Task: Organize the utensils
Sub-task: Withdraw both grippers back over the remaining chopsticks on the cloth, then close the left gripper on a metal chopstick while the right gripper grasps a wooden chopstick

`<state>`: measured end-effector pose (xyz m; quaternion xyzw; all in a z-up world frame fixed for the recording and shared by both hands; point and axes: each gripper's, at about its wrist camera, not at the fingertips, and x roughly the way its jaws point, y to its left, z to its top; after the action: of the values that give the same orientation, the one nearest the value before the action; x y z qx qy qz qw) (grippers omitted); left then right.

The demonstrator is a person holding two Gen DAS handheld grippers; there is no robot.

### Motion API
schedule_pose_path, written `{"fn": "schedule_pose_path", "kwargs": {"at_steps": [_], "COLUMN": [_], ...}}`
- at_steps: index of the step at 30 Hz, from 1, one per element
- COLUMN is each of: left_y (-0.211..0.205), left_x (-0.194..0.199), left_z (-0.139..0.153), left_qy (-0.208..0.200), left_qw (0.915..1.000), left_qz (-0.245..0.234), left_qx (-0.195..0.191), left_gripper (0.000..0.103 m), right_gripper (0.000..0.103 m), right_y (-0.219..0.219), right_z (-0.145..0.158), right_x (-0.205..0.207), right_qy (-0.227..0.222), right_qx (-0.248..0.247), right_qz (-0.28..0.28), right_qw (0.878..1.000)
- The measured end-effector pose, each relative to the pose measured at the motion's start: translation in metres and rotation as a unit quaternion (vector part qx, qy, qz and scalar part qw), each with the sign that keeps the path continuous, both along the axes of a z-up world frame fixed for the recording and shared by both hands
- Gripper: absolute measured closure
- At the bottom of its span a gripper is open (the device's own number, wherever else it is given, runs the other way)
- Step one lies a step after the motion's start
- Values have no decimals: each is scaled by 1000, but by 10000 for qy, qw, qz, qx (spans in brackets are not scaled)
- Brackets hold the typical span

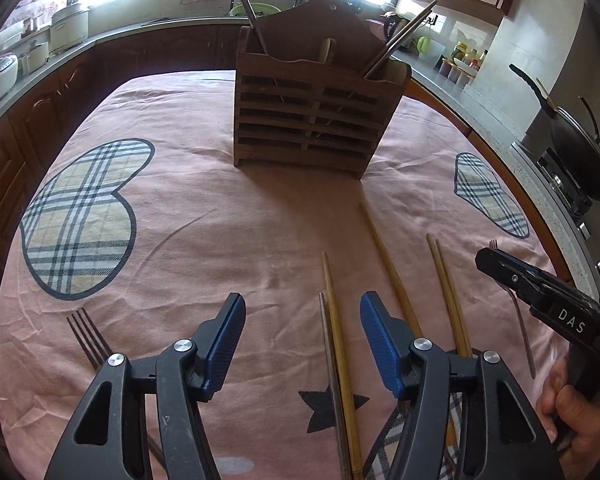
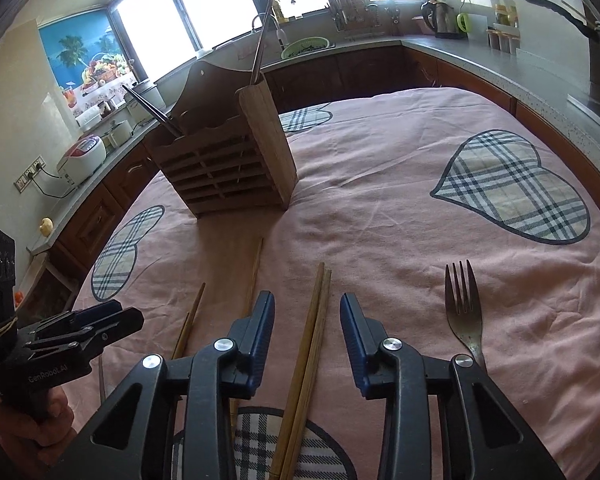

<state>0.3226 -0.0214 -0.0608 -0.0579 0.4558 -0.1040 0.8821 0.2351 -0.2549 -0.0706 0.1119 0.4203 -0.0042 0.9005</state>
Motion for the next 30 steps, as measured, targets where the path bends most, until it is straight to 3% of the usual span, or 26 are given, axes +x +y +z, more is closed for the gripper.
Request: {"fn": "schedule_pose_path", "kwargs": {"at_steps": [5, 16, 25, 30], "left_y": [-11, -23, -34, -41], "left_x": [18, 49, 69, 77], "left_z": [-9, -30, -46, -50], "left_qy": [80, 328, 442, 412], "left_qw": [9998, 9988, 9976, 9974], "left_qz": [-163, -371, -528, -559], "left_qx": [73, -17, -14, 177], "left_gripper": [57, 63, 74, 96], "right_gripper": [77, 83, 87, 92], "right_y": [4, 3, -2, 0], "right_z": [-10, -35, -43, -44], "right_x": [20, 50, 61, 67], "right_qy": [169, 542, 651, 654], "right_qx": [-7, -83, -96, -193], "right_qz": [164, 303, 311, 298], "right_qw": [9997, 9980, 9974, 9972]}}
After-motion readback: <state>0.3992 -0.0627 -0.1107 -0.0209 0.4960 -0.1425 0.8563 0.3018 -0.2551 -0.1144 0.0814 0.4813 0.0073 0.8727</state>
